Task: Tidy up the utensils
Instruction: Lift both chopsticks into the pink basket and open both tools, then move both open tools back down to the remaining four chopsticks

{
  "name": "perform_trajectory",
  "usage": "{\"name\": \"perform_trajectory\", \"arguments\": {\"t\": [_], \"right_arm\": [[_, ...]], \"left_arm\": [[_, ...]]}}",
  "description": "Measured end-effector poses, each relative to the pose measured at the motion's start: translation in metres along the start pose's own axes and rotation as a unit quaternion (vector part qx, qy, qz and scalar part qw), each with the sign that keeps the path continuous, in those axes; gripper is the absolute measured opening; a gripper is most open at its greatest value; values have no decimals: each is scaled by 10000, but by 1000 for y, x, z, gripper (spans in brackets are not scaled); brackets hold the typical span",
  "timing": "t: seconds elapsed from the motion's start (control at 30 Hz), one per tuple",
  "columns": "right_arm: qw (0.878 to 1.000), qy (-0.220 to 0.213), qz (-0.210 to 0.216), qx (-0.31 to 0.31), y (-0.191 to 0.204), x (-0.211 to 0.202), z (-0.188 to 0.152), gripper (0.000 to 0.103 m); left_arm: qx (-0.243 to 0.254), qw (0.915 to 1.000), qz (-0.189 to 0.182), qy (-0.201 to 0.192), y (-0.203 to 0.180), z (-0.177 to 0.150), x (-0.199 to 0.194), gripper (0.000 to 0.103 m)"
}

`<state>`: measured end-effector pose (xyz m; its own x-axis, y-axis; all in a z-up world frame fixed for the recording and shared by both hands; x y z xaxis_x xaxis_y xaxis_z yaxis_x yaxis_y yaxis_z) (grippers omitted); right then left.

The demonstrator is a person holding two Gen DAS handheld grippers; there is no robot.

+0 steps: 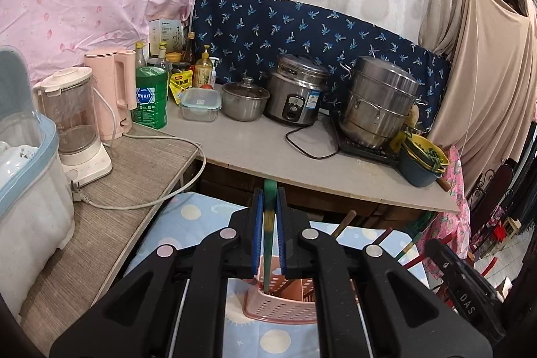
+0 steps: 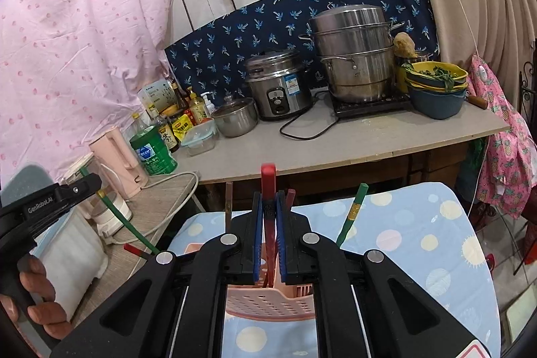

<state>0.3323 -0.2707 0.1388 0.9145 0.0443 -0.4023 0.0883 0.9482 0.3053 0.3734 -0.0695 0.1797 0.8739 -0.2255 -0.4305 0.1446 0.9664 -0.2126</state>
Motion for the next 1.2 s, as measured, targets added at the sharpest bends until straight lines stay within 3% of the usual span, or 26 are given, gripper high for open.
{"name": "perform_trajectory", "arguments": {"t": [0.2, 0.37, 0.53, 0.87, 1.2], "right_arm": [[9999, -145, 27, -1, 3, -17, 8, 11], [9995, -273, 115, -48, 10, -41, 10, 12], [9993, -238, 287, -32, 16, -67, -4, 12], [9983, 323, 444, -205, 23, -112, -85, 12], [9931, 1042, 176, -507, 11, -146, -185, 12]], "left_arm": [[-3, 10000, 39, -9, 3, -1, -6, 8], [-23, 10000, 24, -24, 6, -6, -22, 15], [54, 10000, -15, 14, 5, -19, -43, 20], [322, 9984, -96, 460, 13, -90, -79, 23], [494, 9934, -26, 1039, 30, -183, -105, 23]]}}
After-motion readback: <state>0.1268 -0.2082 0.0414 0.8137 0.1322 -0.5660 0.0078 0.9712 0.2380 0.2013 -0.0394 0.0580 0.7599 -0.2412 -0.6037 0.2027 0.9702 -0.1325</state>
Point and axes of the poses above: each gripper's, at about its wrist camera, not at the fingertips, and x roughly the way its jaws point, y to its left, z to its top, the point moved 8 cm from there along x, roughly the way its jaws point, and after that the axes turned 3 degrees about -y, right-handed, at the moved point
